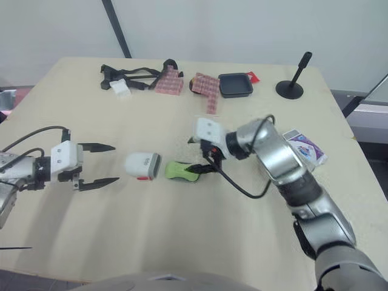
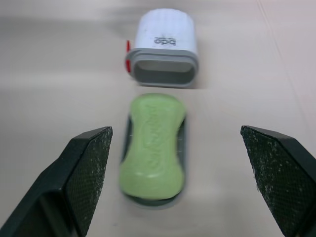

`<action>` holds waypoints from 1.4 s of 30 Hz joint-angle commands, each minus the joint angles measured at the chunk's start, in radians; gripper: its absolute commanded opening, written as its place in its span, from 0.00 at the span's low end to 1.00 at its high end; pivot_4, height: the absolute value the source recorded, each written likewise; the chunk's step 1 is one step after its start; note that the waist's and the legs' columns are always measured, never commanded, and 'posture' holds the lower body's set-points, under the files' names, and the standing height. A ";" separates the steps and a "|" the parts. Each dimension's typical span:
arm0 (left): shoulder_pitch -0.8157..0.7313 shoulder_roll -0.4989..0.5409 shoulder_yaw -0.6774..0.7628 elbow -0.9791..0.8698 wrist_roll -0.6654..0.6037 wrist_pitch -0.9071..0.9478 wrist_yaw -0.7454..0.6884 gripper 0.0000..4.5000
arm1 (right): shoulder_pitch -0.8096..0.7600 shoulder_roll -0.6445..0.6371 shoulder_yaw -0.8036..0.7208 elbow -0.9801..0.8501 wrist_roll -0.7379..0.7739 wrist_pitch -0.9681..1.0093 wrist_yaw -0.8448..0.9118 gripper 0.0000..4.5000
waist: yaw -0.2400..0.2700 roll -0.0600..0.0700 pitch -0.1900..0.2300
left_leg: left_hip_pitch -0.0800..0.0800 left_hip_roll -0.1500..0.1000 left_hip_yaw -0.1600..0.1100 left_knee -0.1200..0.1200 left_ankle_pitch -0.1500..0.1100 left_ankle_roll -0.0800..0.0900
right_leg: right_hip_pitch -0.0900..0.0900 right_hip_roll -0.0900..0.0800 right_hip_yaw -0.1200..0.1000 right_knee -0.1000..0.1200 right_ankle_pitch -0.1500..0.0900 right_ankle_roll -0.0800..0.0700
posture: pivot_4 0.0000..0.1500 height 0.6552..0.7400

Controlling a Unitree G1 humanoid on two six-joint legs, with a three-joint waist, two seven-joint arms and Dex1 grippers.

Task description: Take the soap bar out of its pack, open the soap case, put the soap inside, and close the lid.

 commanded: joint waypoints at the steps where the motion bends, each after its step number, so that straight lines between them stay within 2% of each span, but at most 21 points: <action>1: -0.039 0.001 -0.006 0.031 -0.008 -0.011 -0.027 1.00 | 0.072 -0.019 -0.130 -0.077 0.089 -0.061 -0.028 0.99 | -0.001 0.000 0.000 | 0.000 0.000 0.000 0.000 0.000 0.000 | 0.000 0.000 0.000 0.000 0.000 0.000 | 1.00 1.00; 7: -0.111 0.000 -0.061 0.113 0.022 -0.001 -0.065 1.00 | 0.129 0.042 -0.251 -0.139 0.210 -0.001 -0.162 0.99 | -0.011 0.000 0.000 | 0.002 0.000 0.001 -0.001 0.001 -0.001 | 0.000 0.000 0.001 -0.001 0.000 0.000 | 1.00 1.00; 18: -0.256 -0.076 -0.141 0.276 0.057 -0.075 -0.127 1.00 | 0.187 0.039 -0.137 -0.181 0.153 -0.100 -0.245 0.99 | -0.006 0.000 0.000 | 0.004 -0.001 0.000 -0.001 0.002 0.000 | 0.001 0.000 0.001 -0.001 0.000 0.000 | 1.00 1.00; 34: -0.410 -0.177 -0.268 0.535 0.162 -0.250 -0.222 1.00 | 0.273 -0.019 -0.114 -0.242 0.151 -0.107 -0.312 0.99 | -0.004 0.000 0.000 | 0.003 -0.001 0.000 -0.001 0.002 0.000 | 0.003 -0.001 0.001 -0.002 0.000 0.000 | 1.00 1.00; 42: -0.461 -0.202 -0.296 0.638 0.212 -0.322 -0.227 1.00 | 0.293 -0.036 -0.100 -0.248 0.136 -0.112 -0.339 0.99 | -0.004 0.000 0.000 | 0.003 -0.001 0.000 -0.001 0.001 0.000 | 0.004 -0.001 0.000 -0.002 0.000 0.000 | 1.00 1.00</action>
